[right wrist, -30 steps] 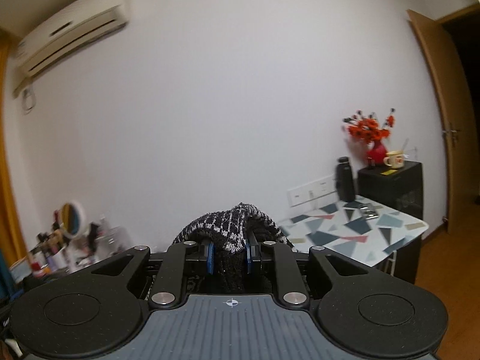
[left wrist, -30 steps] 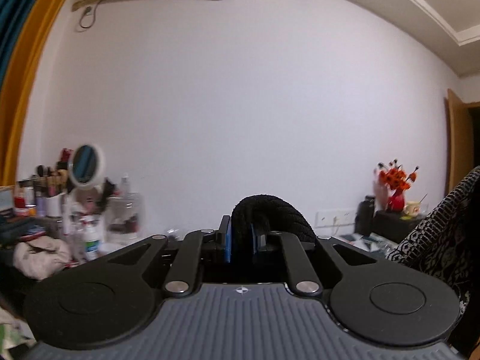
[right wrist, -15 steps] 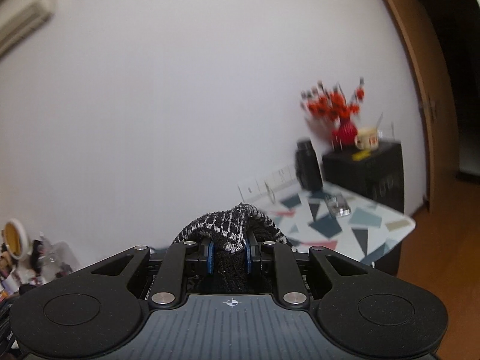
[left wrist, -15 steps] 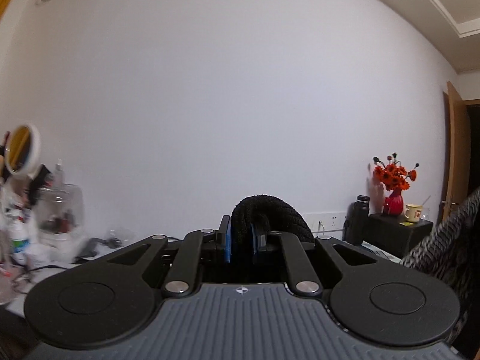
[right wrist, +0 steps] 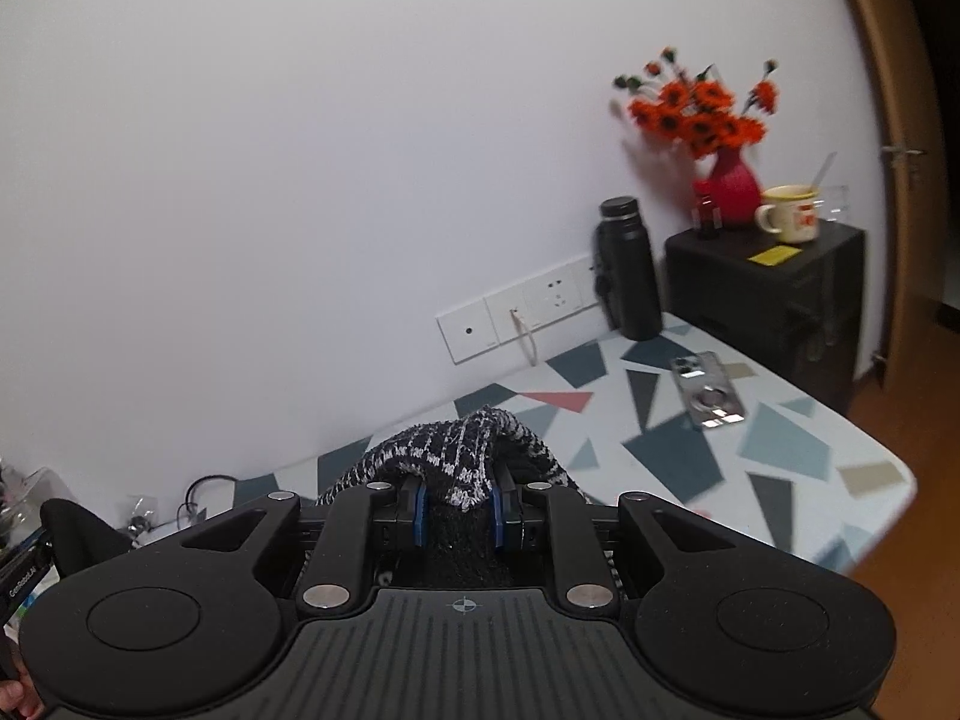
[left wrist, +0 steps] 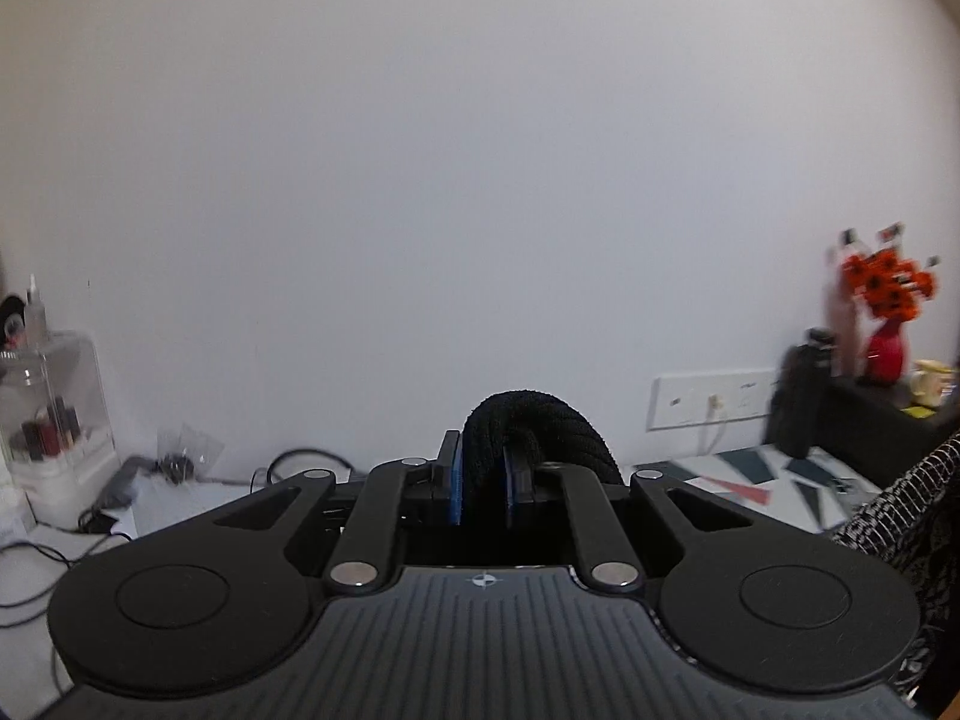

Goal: Fold clothes
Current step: 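Lift the cardigan with both grippers and carry it to the patterned table, then lower the cardigan onto the table and open both grippers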

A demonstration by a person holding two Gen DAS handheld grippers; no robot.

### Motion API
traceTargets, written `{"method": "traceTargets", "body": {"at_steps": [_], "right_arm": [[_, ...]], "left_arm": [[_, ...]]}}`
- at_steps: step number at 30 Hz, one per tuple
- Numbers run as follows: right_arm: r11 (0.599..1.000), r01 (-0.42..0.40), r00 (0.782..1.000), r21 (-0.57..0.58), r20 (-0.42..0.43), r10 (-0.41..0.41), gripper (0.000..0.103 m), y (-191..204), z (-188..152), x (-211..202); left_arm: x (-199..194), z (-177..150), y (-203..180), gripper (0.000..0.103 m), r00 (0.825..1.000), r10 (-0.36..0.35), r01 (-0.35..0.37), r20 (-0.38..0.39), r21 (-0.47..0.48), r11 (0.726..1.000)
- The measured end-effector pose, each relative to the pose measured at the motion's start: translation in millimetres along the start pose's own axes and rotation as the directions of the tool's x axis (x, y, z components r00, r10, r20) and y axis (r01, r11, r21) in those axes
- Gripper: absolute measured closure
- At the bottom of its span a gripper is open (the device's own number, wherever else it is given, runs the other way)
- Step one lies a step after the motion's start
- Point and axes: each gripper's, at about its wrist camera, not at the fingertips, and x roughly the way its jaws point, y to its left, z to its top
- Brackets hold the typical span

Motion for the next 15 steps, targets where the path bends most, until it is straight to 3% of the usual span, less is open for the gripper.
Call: {"method": "traceTargets", "body": {"at_steps": [3, 7, 11, 15], "right_arm": [[1.000, -0.020, 0.999, -0.014, -0.047, 0.019, 0.086, -14.1, 16.2, 67.9], [0.999, -0.034, 0.989, -0.021, -0.142, 0.031, 0.086, -44.2, 30.9, 165.8], [0.999, -0.026, 0.973, -0.043, -0.231, 0.015, 0.086, -77.5, 32.8, 261.3], [0.995, -0.001, 0.967, -0.104, -0.255, -0.025, 0.085, -96.1, 24.5, 337.6]], "left_arm": [[49.7, -3.9, -20.6, 0.090, 0.996, 0.065, -0.066, -0.056, -0.020, 0.998], [120.7, -12.6, -53.2, 0.090, 0.978, 0.158, -0.161, -0.134, -0.012, 0.987], [182.7, -31.6, -78.2, 0.090, 0.945, 0.243, -0.240, -0.218, 0.039, 0.970], [240.9, -52.0, -100.2, 0.085, 0.898, 0.320, -0.305, -0.301, 0.097, 0.947]]}}
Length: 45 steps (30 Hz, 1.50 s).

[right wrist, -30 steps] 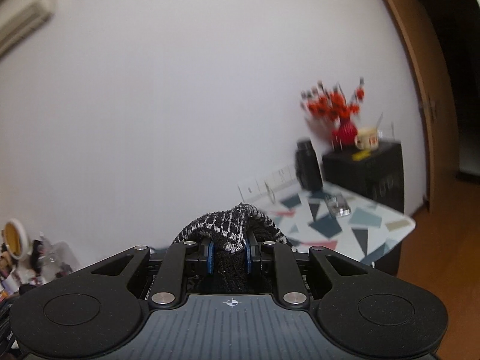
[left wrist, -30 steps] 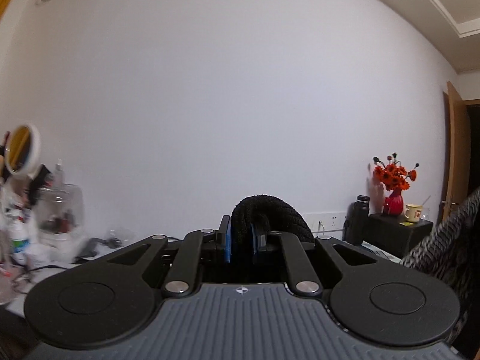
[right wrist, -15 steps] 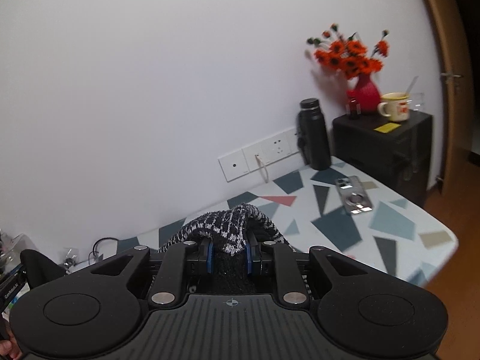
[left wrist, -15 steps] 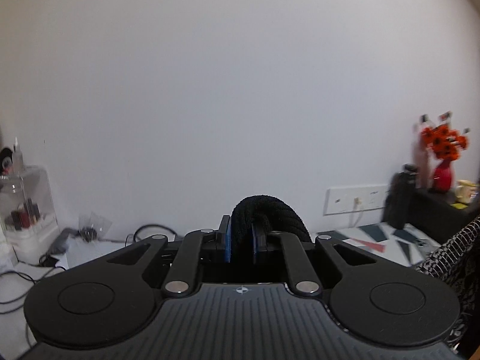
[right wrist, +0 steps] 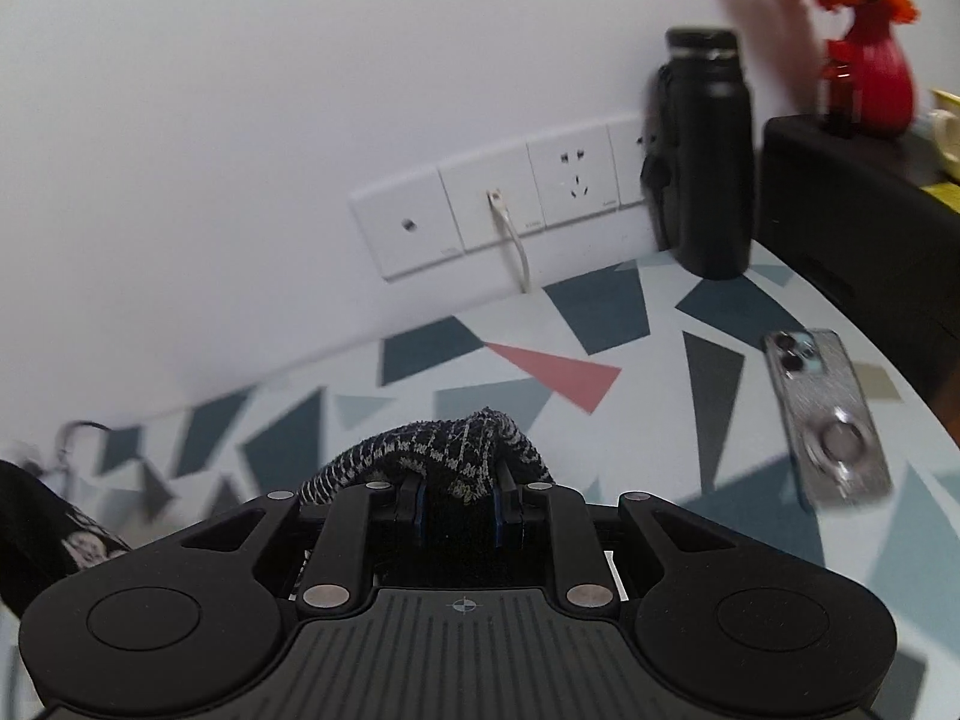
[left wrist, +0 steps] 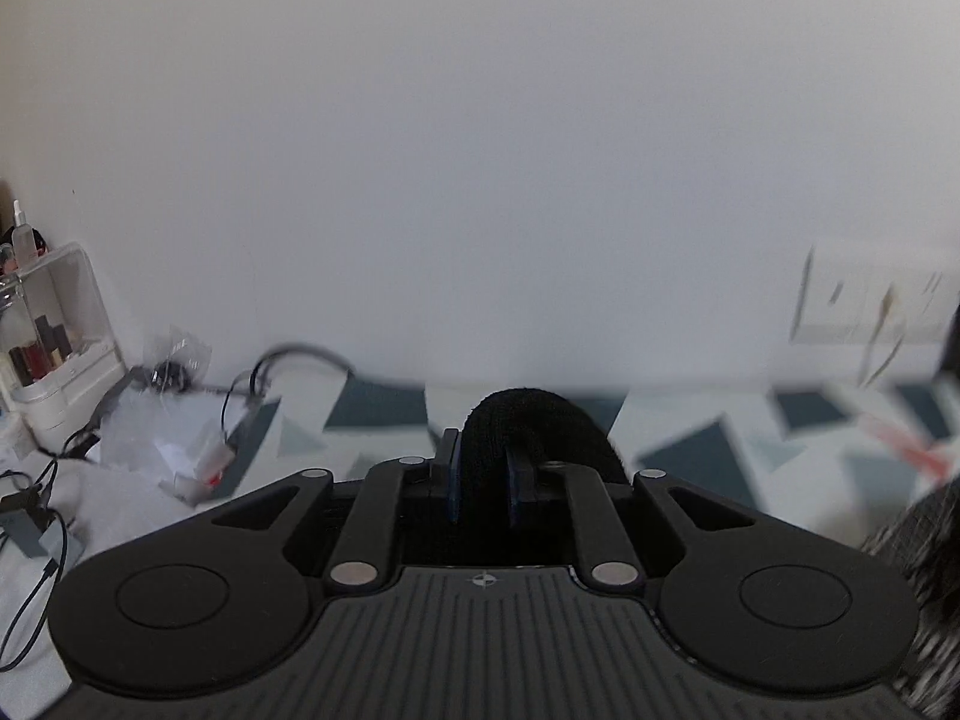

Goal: Fold clothes
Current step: 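Lower the cardigan onto the table and open both grippers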

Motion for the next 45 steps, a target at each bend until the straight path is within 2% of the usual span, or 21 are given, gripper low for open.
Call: {"method": "traceTargets", "body": {"at_steps": [1, 2, 3, 4, 5, 6, 9, 11, 15, 19, 20, 22, 25, 28, 30, 32, 33, 38, 40, 42, 45], "right_arm": [[1.000, 0.018, 1.000, -0.013, -0.014, -0.018, 0.083, -2.8, 0.0, 14.5], [0.999, 0.037, 0.999, -0.026, -0.029, -0.038, 0.075, -5.5, -0.3, 28.7], [0.997, 0.062, 0.998, -0.049, -0.028, -0.063, 0.066, -7.0, -1.7, 37.8], [0.995, 0.072, 0.997, -0.070, -0.026, -0.074, 0.061, -8.2, -3.5, 39.8], [0.993, 0.080, 0.996, -0.089, -0.025, -0.083, 0.048, -9.4, -5.3, 41.0], [0.993, 0.080, 0.996, -0.092, -0.023, -0.083, 0.037, -11.7, -6.2, 38.5], [0.992, 0.061, 0.997, -0.110, -0.041, -0.066, 0.024, -15.2, -29.6, 8.4], [0.991, 0.047, 0.997, -0.123, -0.054, -0.054, 0.023, -17.4, -45.7, -12.2], [0.989, 0.019, 0.996, -0.147, -0.081, -0.031, 0.022, -21.8, -78.0, -53.4], [0.985, -0.009, 0.994, -0.171, -0.108, -0.009, 0.022, -26.3, -110.3, -94.6], [0.984, -0.016, 0.993, -0.177, -0.114, -0.004, 0.023, -27.4, -118.4, -104.9], [0.979, 0.013, 0.989, -0.205, -0.142, -0.043, 0.023, -24.2, -144.7, -108.6], [0.975, 0.042, 0.984, -0.220, -0.157, -0.078, 0.026, -20.9, -172.2, -112.5], [0.971, 0.053, 0.978, -0.232, -0.183, -0.097, 0.037, -19.7, -193.2, -115.7], [0.975, 0.040, 0.979, -0.219, -0.187, -0.083, 0.074, -21.2, -196.0, -119.0], [0.979, 0.026, 0.979, -0.204, -0.191, -0.066, 0.088, -22.9, -198.0, -122.5], [0.980, 0.020, 0.980, -0.196, -0.192, -0.058, 0.090, -23.7, -199.1, -124.2], [0.996, -0.017, 0.996, -0.085, -0.084, 0.010, 0.092, -31.8, -166.0, -157.1], [0.998, -0.048, 0.999, -0.028, 0.001, 0.048, 0.093, -36.0, -142.7, -171.8], [0.997, -0.072, 0.994, 0.029, 0.085, 0.070, 0.093, -38.2, -116.3, -179.8], [0.988, -0.117, 0.983, 0.097, 0.151, 0.101, 0.093, -36.9, -72.7, -169.0]], "left_arm": [[12.1, -0.6, -9.5, 0.083, 0.999, 0.017, -0.017, -0.026, 0.013, 1.000], [19.7, -3.2, -15.1, 0.074, 0.997, 0.014, -0.011, -0.072, 0.046, 0.999], [24.4, -6.7, -19.1, 0.057, 0.994, -0.004, 0.012, -0.109, 0.069, 0.998], [19.1, -12.5, -20.4, 0.047, 0.992, -0.029, 0.039, -0.123, 0.078, 0.996], [13.7, -18.3, -21.8, 0.032, 0.989, -0.053, 0.065, -0.137, 0.086, 0.994], [8.3, -24.1, -23.1, 0.031, 0.985, -0.077, 0.092, -0.152, 0.094, 0.991], [-7.6, -41.3, -26.3, 0.026, 0.970, -0.144, 0.168, -0.195, 0.115, 0.979], [-23.8, -51.0, -20.5, 0.025, 0.964, -0.153, 0.180, -0.217, 0.111, 0.977], [-65.0, -76.6, -3.0, 0.022, 0.942, -0.223, 0.243, -0.251, 0.049, 0.969], [-103.7, -116.3, -5.2, 0.021, 0.923, -0.236, 0.267, -0.303, 0.067, 0.961], [-112.7, -127.5, -7.5, 0.021, 0.921, -0.227, 0.264, -0.317, 0.079, 0.961], [-125.4, -144.1, -8.7, 0.021, 0.918, -0.215, 0.256, -0.333, 0.084, 0.963], [-138.3, -165.0, -8.8, 0.021, 0.904, -0.215, 0.256, -0.370, 0.064, 0.965], [-142.3, -178.3, -10.0, 0.021, 0.894, -0.219, 0.260, -0.391, 0.055, 0.964], [-140.5, -182.7, -9.9, 0.021, 0.890, -0.217, 0.256, -0.401, 0.046, 0.965], [-138.5, -186.8, -9.6, 0.021, 0.886, -0.216, 0.253, -0.411, 0.036, 0.967], [-136.6, -186.7, -8.3, 0.021, 0.883, -0.221, 0.252, -0.414, 0.020, 0.967], [-130.2, -183.5, -2.3, 0.017, 0.864, -0.257, 0.260, -0.432, -0.053, 0.964], [-128.2, -180.2, -0.7, 0.017, 0.855, -0.279, 0.271, -0.438, -0.082, 0.959], [-127.4, -174.0, -1.3, 0.017, 0.858, -0.275, 0.259, -0.434, -0.096, 0.961], [-129.3, -153.2, -8.2, 0.017, 0.869, -0.286, 0.259, -0.403, -0.123, 0.958]]}}
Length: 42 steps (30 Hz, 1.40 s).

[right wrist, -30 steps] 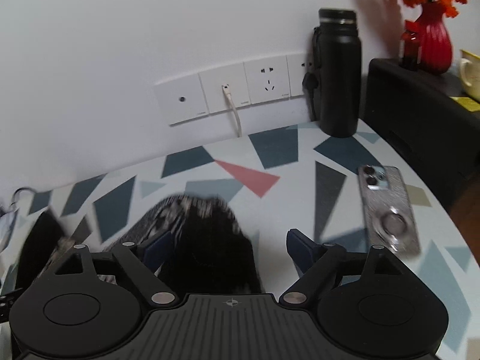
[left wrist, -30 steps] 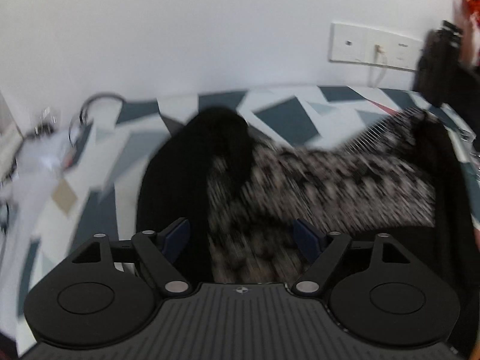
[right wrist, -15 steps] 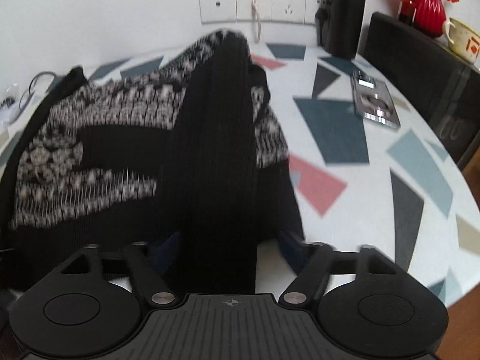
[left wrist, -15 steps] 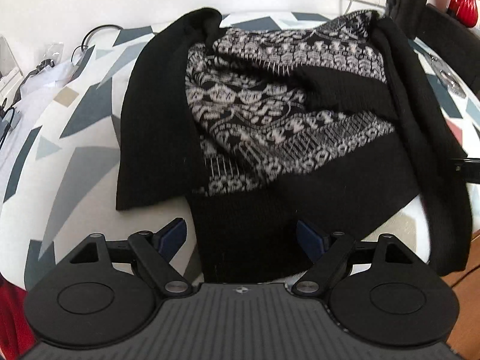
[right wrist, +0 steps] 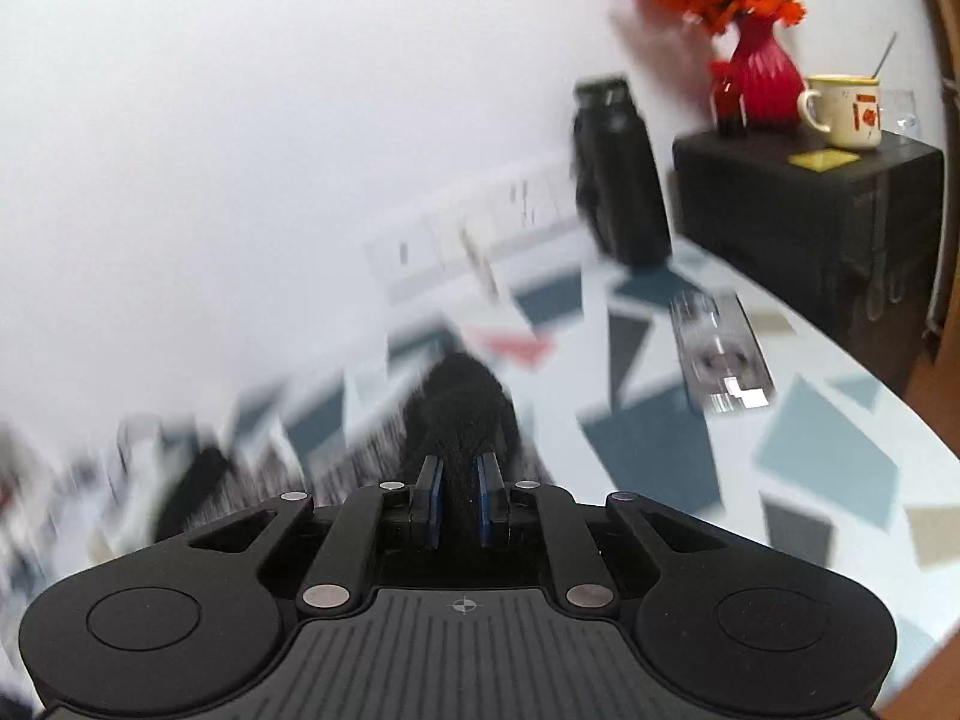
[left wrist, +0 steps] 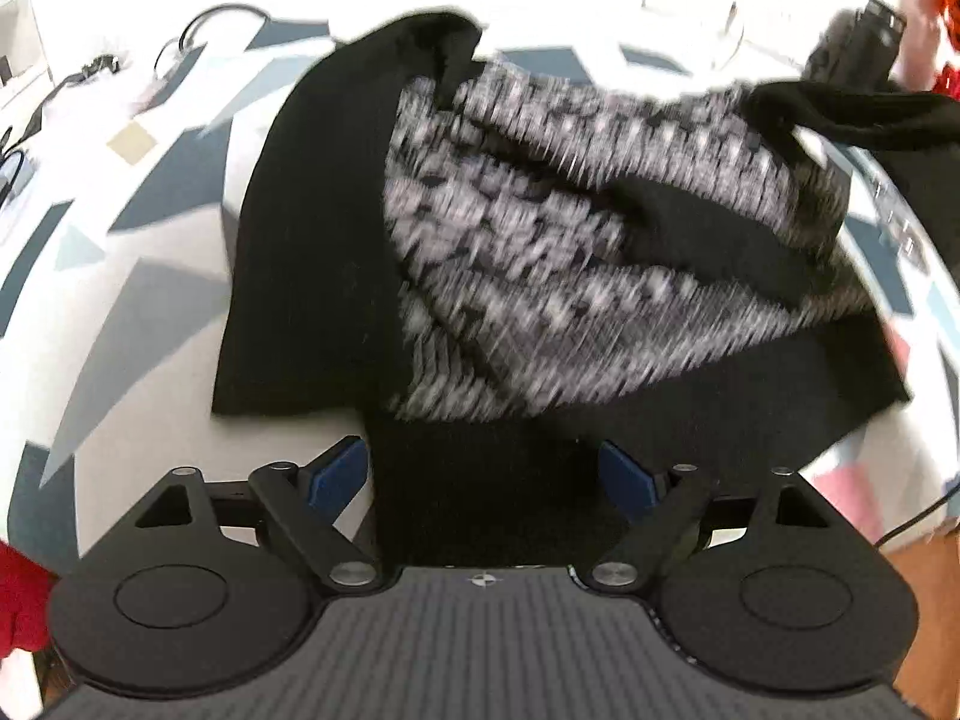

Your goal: Fold clothes

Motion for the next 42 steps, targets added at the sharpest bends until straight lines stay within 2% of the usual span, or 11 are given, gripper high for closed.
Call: {"method": "traceTargets", "body": {"at_steps": [7, 14, 17, 19, 21, 24, 30, 37, 40, 41, 42], "right_arm": [[0.999, -0.053, 0.998, 0.007, 0.044, 0.053, 0.093, 19.6, 86.6, 86.4], [0.994, -0.107, 0.994, 0.001, 0.026, 0.107, 0.093, 41.2, 146.6, 220.8], [0.993, -0.120, 0.993, 0.000, -0.014, 0.120, 0.093, 53.3, 148.6, 272.1], [0.993, -0.117, 0.991, -0.012, -0.062, 0.116, 0.086, 58.3, 142.8, 304.5], [0.996, -0.081, 0.991, -0.045, -0.114, 0.075, 0.070, 58.8, 129.4, 324.4], [0.995, -0.045, 0.991, -0.087, -0.133, 0.033, 0.056, 46.0, 110.7, 308.6], [0.989, 0.033, 0.993, -0.143, -0.108, -0.049, 0.051, -1.9, 79.1, 229.4], [0.963, 0.133, 0.950, -0.233, -0.248, -0.192, 0.052, -46.2, -10.3, 148.2], [0.954, 0.135, 0.934, -0.267, -0.287, -0.212, 0.053, -49.9, -42.6, 132.4], [0.953, 0.135, 0.936, -0.271, -0.281, -0.212, 0.059, -47.9, -49.6, 129.8], [0.952, 0.135, 0.937, -0.275, -0.276, -0.213, 0.080, -45.9, -56.5, 127.3]], "left_arm": [[-9.9, 46.7, -24.6, 0.015, 0.996, -0.008, 0.013, 0.089, -0.048, 0.999], [26.3, 75.2, -29.2, 0.015, 0.994, 0.106, -0.101, 0.029, -0.143, 0.985], [38.9, 72.4, -23.6, 0.015, 0.989, 0.147, -0.146, -0.008, -0.164, 0.976], [45.7, 67.7, -19.8, 0.015, 0.984, 0.173, -0.177, -0.036, -0.174, 0.969], [50.2, 60.0, -15.8, 0.015, 0.982, 0.177, -0.186, -0.063, -0.176, 0.967], [55.9, 49.9, -12.0, 0.015, 0.978, 0.187, -0.200, -0.089, -0.168, 0.965], [58.6, 41.8, -11.0, 0.015, 0.982, 0.181, -0.187, -0.056, -0.110, 0.976], [62.7, 46.7, -6.1, 0.021, 0.989, 0.150, -0.150, -0.003, -0.060, 0.987], [60.4, 47.2, -8.1, 0.053, 0.991, 0.128, -0.128, 0.028, -0.008, 0.992], [59.6, 47.3, -8.7, 0.075, 0.992, 0.120, -0.120, 0.038, 0.009, 0.993], [59.0, 47.4, -9.5, 0.078, 0.992, 0.114, -0.115, 0.047, 0.026, 0.993]]}}
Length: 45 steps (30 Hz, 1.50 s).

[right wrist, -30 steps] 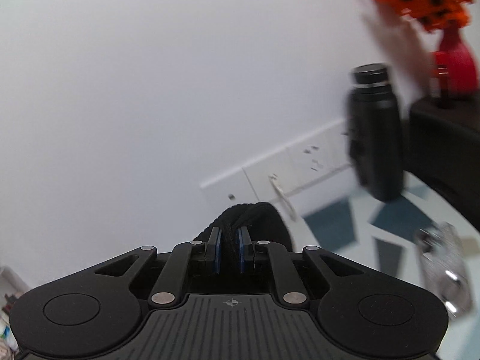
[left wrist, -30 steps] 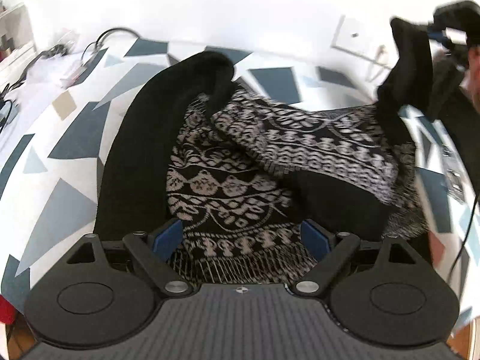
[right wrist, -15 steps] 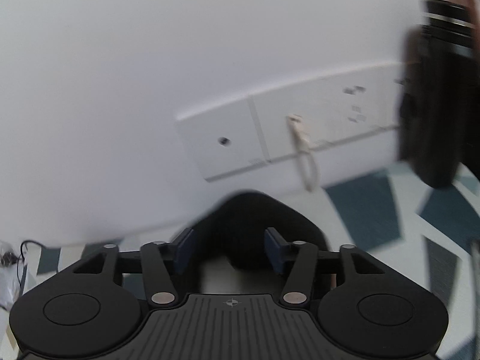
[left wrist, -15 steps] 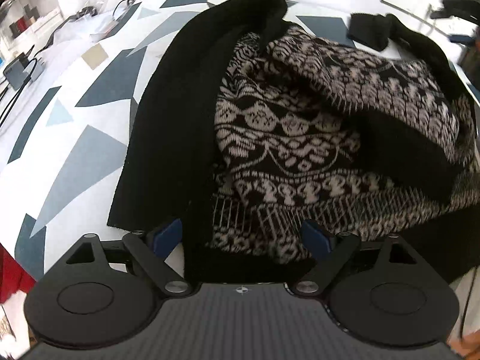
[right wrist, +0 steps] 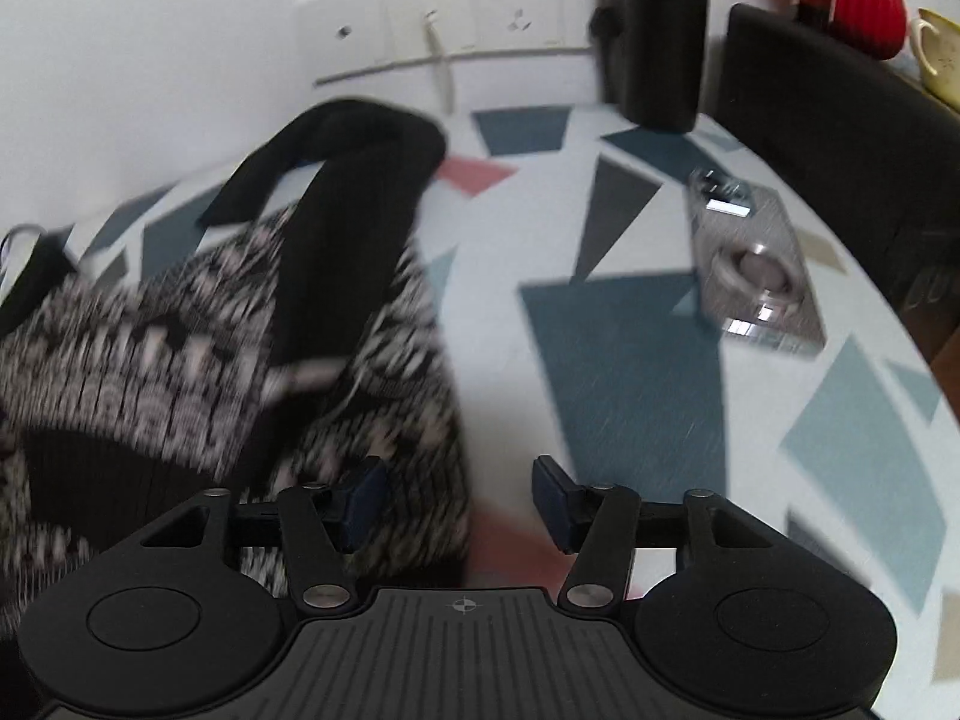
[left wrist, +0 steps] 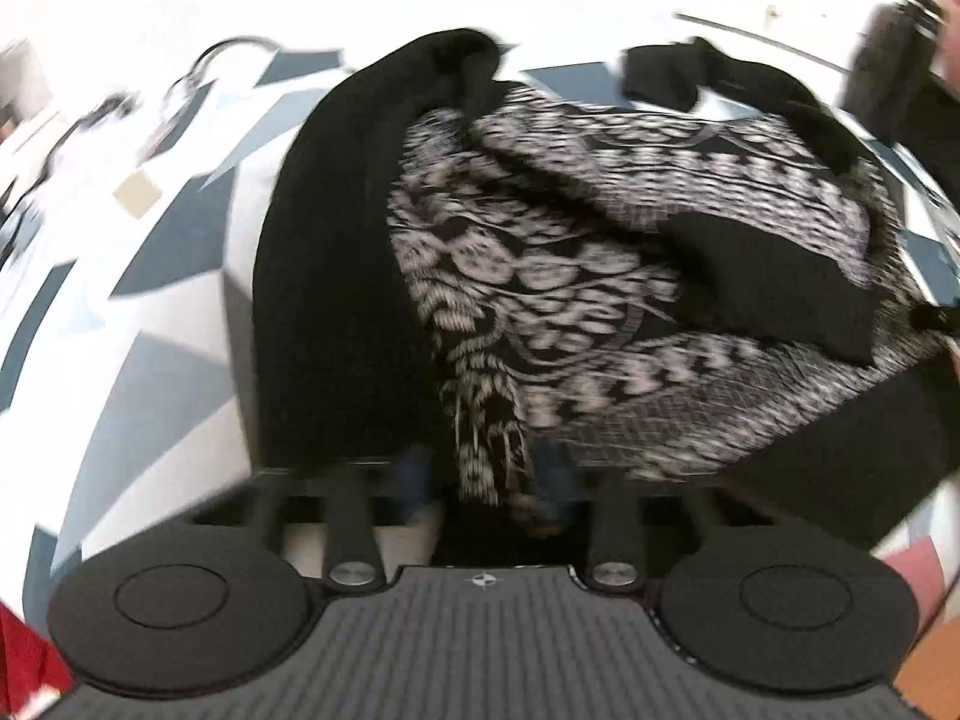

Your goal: Fold clothes

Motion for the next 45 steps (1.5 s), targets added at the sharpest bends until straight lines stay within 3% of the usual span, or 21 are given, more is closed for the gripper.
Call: {"method": "traceTargets", "body": {"at_steps": [1, 5, 9, 13, 15, 16, 18, 20, 24, 25, 28, 29, 31, 35, 39, 41, 43, 45], "right_arm": [[1.000, -0.017, 1.000, 0.021, 0.003, 0.017, 0.096, 1.1, -3.4, -2.4], [0.994, -0.026, 1.000, 0.108, 0.016, 0.025, 0.098, 2.0, -14.5, -19.4], [0.993, -0.022, 1.000, 0.120, 0.024, 0.019, 0.098, -3.3, -34.3, -46.6], [0.988, 0.004, 1.000, 0.153, -0.021, -0.001, 0.098, -10.5, -68.6, -71.0], [0.982, 0.023, 0.998, 0.189, -0.056, -0.012, 0.097, -15.7, -82.2, -76.5], [0.979, 0.033, 0.998, 0.199, -0.068, -0.020, 0.096, -16.1, -86.1, -79.4], [0.974, 0.057, 0.996, 0.217, -0.078, -0.041, 0.084, -14.6, -88.2, -89.7], [0.971, -0.017, 1.000, 0.239, 0.005, 0.016, 0.071, -9.8, -76.9, -117.3], [0.970, -0.155, 0.976, 0.187, 0.179, 0.122, 0.070, 5.5, -36.0, -172.4], [0.966, -0.176, 0.973, 0.188, 0.182, 0.142, 0.070, 5.8, -27.6, -173.6], [0.952, -0.235, 0.963, 0.198, 0.177, 0.201, 0.069, 5.6, -3.3, -173.1], [0.946, -0.255, 0.959, 0.201, 0.176, 0.221, 0.063, 5.6, 4.8, -172.9], [0.950, -0.222, 0.974, 0.221, 0.098, 0.205, 0.060, 9.7, 1.2, -147.7], [0.952, -0.137, 0.985, 0.273, -0.064, 0.160, 0.062, 15.6, -23.5, -91.6], [0.938, -0.137, 0.980, 0.320, -0.092, 0.174, 0.071, 9.0, -23.3, -69.6], [0.929, -0.137, 0.978, 0.343, -0.104, 0.183, 0.080, 5.6, -22.8, -59.1], [0.920, -0.137, 0.975, 0.367, -0.116, 0.191, 0.086, 2.1, -22.3, -48.6], [0.911, -0.136, 0.971, 0.389, -0.128, 0.200, 0.093, -1.3, -21.8, -38.1]], "left_arm": [[0.2, 0.1, -1.6, 0.079, 1.000, 0.004, -0.004, 0.000, 0.014, 1.000], [-5.7, -9.1, -0.8, 0.080, 1.000, -0.011, 0.011, -0.005, 0.041, 0.999], [-17.8, -25.6, 3.5, 0.080, 0.999, -0.044, 0.045, -0.021, 0.058, 0.997], [-29.9, -42.1, 7.8, 0.079, 0.996, -0.077, 0.079, -0.038, 0.074, 0.994], [-34.7, -47.4, 8.8, 0.074, 0.995, -0.093, 0.096, -0.043, 0.082, 0.992], [-36.6, -48.5, 9.2, 0.071, 0.994, -0.100, 0.104, -0.046, 0.086, 0.991], [-41.1, -45.0, 13.1, 0.065, 0.993, -0.107, 0.111, -0.053, 0.079, 0.991], [-49.3, -38.4, 17.3, 0.064, 0.991, -0.122, 0.125, -0.051, 0.065, 0.990], [-82.0, -20.3, 24.9, 0.064, 0.985, -0.172, 0.170, 0.034, 0.056, 0.984], [-88.4, -12.7, 25.3, 0.062, 0.982, -0.183, 0.180, 0.055, 0.052, 0.982], [-86.8, 19.1, 21.6, 0.040, 0.965, -0.254, 0.253, 0.061, 0.029, 0.967], [-83.5, 30.1, 19.5, 0.036, 0.958, -0.281, 0.280, 0.057, 0.020, 0.960], [-66.1, 52.4, 9.1, 0.035, 0.945, -0.324, 0.324, 0.036, 0.003, 0.946], [-16.7, 85.4, -16.4, 0.035, 0.962, -0.271, 0.271, -0.035, -0.017, 0.962], [19.4, 103.9, -24.7, 0.035, 0.980, -0.192, 0.192, -0.055, -0.013, 0.981], [30.3, 112.4, -21.6, 0.038, 0.982, -0.177, 0.175, -0.059, -0.033, 0.984], [38.3, 117.5, -13.7, 0.049, 0.978, -0.195, 0.189, -0.074, -0.077, 0.979], [44.1, 121.7, -5.2, 0.084, 0.971, -0.227, 0.216, -0.081, -0.124, 0.968]]}}
